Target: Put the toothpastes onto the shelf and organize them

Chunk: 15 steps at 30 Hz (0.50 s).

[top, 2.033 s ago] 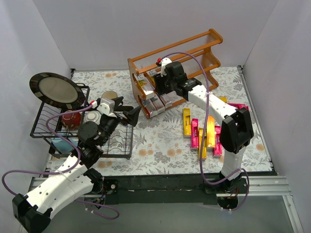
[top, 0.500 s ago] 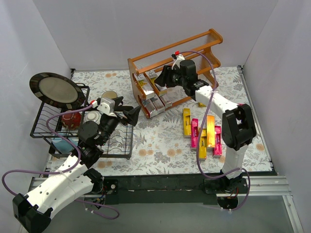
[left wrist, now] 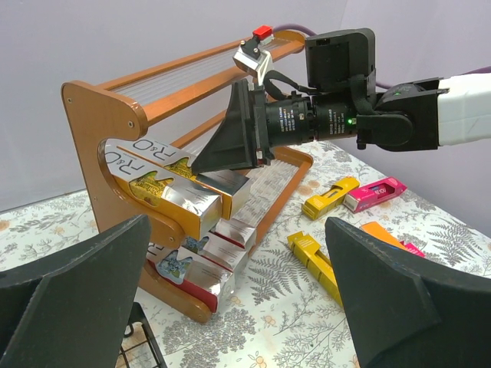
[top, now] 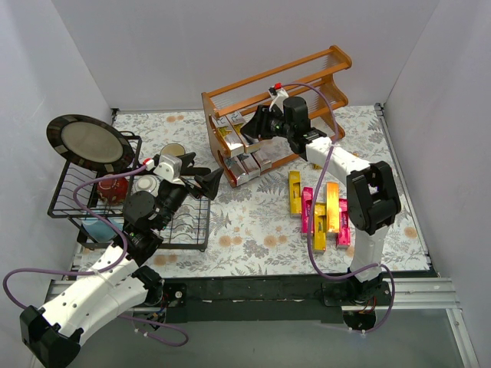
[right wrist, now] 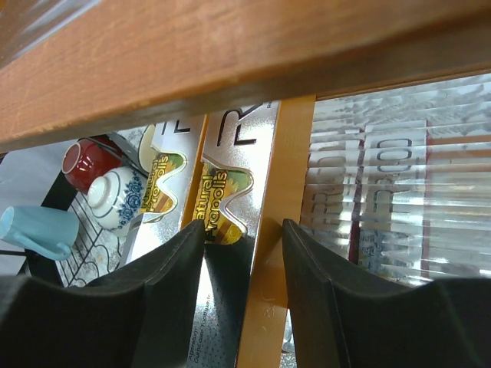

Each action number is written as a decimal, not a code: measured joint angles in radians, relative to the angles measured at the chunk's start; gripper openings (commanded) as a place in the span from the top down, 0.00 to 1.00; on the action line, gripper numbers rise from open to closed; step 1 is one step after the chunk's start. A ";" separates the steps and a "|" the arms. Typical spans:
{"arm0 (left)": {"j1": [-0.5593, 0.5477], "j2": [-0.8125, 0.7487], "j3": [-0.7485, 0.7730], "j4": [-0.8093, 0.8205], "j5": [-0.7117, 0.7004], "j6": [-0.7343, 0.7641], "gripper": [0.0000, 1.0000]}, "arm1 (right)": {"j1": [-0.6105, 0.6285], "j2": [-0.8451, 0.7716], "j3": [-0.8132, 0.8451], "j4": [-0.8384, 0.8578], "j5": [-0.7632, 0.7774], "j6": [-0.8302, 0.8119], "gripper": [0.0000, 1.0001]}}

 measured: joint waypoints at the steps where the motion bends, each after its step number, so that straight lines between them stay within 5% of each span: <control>1: 0.000 0.000 0.000 0.000 0.001 0.000 0.02 | 0.000 0.002 0.000 0.005 -0.001 0.003 0.48; 15: 0.000 0.000 0.000 0.000 0.003 0.000 0.02 | 0.001 0.008 0.000 0.021 0.025 0.026 0.48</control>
